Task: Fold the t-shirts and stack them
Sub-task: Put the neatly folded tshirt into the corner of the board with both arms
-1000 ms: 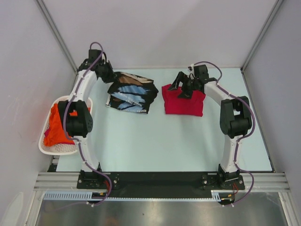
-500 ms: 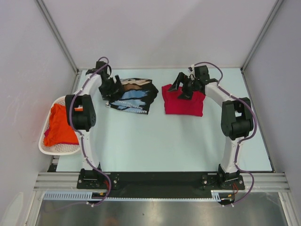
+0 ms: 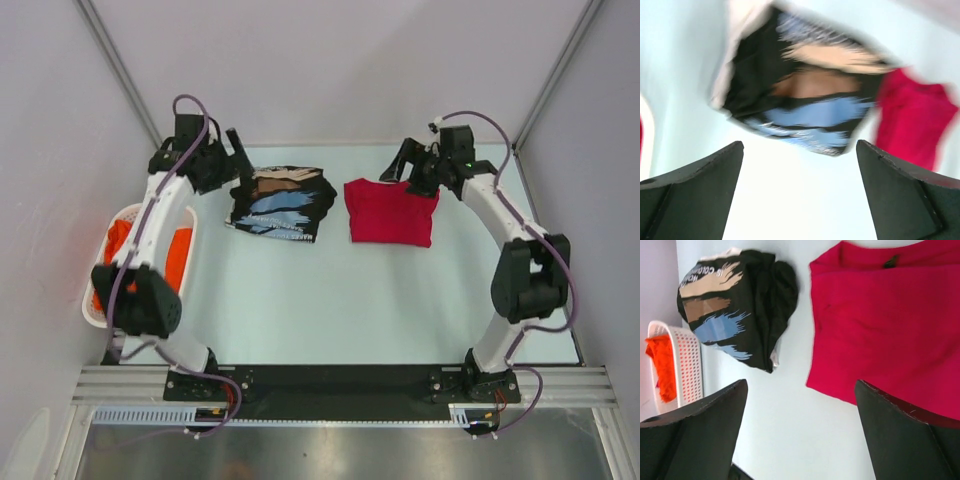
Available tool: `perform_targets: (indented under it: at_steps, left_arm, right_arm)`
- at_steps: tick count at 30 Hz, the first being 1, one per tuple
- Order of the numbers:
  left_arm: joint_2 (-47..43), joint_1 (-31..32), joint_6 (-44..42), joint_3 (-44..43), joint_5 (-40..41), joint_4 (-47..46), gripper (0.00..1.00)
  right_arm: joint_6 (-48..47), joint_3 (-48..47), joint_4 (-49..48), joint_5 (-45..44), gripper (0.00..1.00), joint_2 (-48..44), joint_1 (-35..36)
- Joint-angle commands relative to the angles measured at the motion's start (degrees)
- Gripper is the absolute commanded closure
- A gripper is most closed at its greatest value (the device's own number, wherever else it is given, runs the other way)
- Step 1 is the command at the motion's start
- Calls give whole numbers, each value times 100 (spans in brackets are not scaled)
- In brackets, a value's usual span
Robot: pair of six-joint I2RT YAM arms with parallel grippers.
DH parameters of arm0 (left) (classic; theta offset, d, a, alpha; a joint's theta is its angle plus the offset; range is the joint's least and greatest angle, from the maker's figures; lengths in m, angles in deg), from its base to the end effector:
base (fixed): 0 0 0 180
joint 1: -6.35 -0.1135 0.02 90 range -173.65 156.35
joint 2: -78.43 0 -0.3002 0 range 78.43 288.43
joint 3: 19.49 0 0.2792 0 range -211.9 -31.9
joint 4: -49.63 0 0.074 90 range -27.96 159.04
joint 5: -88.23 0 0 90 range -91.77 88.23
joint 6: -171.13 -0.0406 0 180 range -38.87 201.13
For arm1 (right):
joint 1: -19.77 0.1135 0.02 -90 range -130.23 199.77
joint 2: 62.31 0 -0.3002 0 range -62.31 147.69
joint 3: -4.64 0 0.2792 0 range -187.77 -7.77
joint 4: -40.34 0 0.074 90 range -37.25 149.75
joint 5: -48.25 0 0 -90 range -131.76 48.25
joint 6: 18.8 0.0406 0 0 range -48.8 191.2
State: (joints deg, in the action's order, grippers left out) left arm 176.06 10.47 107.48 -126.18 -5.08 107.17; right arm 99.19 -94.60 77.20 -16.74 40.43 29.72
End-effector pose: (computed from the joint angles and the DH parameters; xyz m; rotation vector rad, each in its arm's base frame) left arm 0.4103 -0.0319 0.3693 -0.4440 2.3984 -0.3109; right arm 0.4396 0.0945 0.3175 0.1290 2.3334 0.8371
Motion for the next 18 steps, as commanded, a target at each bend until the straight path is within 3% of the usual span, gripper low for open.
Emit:
perform_targets:
  at_steps: [1,4,6,8,9,12,18]
  left_arm:
    - [-1122,791,388,523,-130,-1108,0]
    - [-677,1178,783,805,-1071,-1961,1]
    - [245,1503,924,483,-1907,-2033,1]
    - [904,1836,933,149,-2417,-2026,10]
    - [1403,1934,881,-158,-2524,-2042,13]
    - [2275,2224,714,-932,-2542,-1727,9]
    - [3060,2313,845,-1715,-2831,-1594,1]
  right_arm:
    - [-417,525,254,-700,6,-728,-475]
    - [-312,1026,131,-577,6,-808,-757]
    - [-172,1194,60,-323,7,-721,-951]
    - [-110,1308,77,-191,7,-624,-1134]
    - [-135,1326,95,-181,7,-545,-1154]
    - [-171,1326,113,-146,7,-396,-1189]
    - [-206,1274,34,-120,7,-281,-1215]
